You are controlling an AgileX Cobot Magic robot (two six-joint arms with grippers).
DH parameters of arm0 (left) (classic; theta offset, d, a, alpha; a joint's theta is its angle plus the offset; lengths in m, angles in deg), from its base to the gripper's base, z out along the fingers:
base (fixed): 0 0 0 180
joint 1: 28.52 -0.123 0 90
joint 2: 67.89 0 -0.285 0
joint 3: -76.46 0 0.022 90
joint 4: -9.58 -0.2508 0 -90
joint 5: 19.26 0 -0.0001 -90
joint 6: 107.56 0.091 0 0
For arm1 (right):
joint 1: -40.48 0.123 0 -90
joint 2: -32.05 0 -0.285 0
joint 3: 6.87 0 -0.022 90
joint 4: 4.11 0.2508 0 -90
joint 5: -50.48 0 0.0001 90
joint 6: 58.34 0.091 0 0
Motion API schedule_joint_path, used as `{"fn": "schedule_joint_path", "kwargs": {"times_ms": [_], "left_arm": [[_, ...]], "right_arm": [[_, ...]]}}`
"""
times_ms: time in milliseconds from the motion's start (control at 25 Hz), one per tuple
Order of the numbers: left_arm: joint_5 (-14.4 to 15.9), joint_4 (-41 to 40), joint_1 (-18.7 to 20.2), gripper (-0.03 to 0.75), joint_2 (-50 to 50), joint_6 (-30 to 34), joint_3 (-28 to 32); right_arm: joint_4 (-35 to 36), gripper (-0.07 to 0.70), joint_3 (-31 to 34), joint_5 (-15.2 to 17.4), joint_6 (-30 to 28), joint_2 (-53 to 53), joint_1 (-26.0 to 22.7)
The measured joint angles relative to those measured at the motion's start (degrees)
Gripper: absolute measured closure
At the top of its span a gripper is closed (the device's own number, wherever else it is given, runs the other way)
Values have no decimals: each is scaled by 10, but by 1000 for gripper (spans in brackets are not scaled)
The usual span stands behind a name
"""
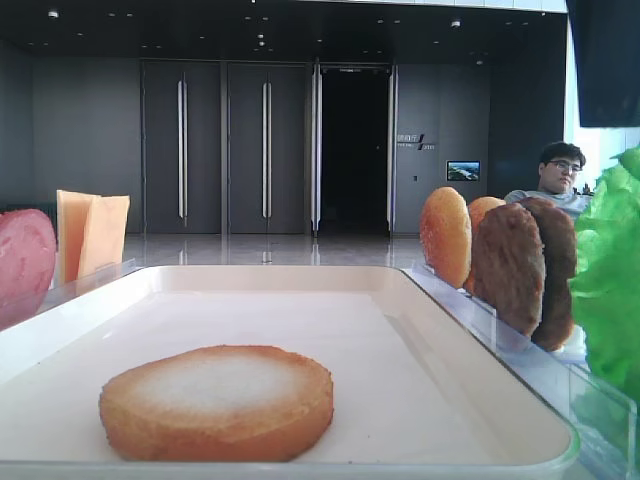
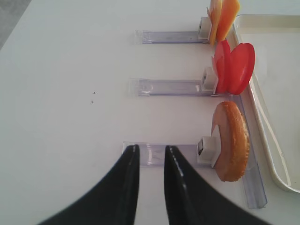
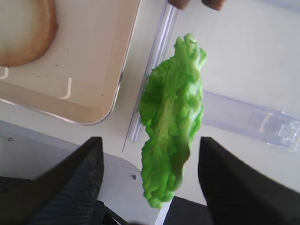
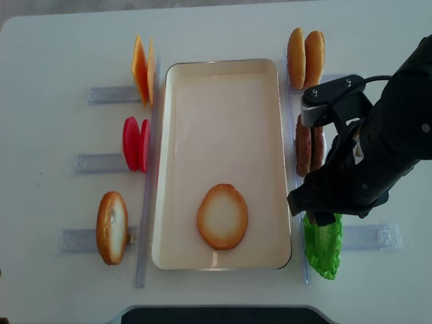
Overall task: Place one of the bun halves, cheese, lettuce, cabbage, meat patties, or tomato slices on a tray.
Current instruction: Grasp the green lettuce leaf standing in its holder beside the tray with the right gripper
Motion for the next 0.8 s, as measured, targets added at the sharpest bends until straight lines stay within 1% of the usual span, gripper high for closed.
{"fn": "schedule_joint_path", "kwargs": {"times_ms": [160,320,560,800], "left_arm": [[0,0,0,575,0,0,0],[0,0,0,575,0,0,0],[0,0,0,575,0,0,0],[0,0,0,575,0,0,0]], "right_arm": [[0,213,0,-1,-2,1,0],[0,268,0,3,-3,1,0],[0,451,0,13,-3,1,0],[-1,583,0,13,-4,1,0]]}}
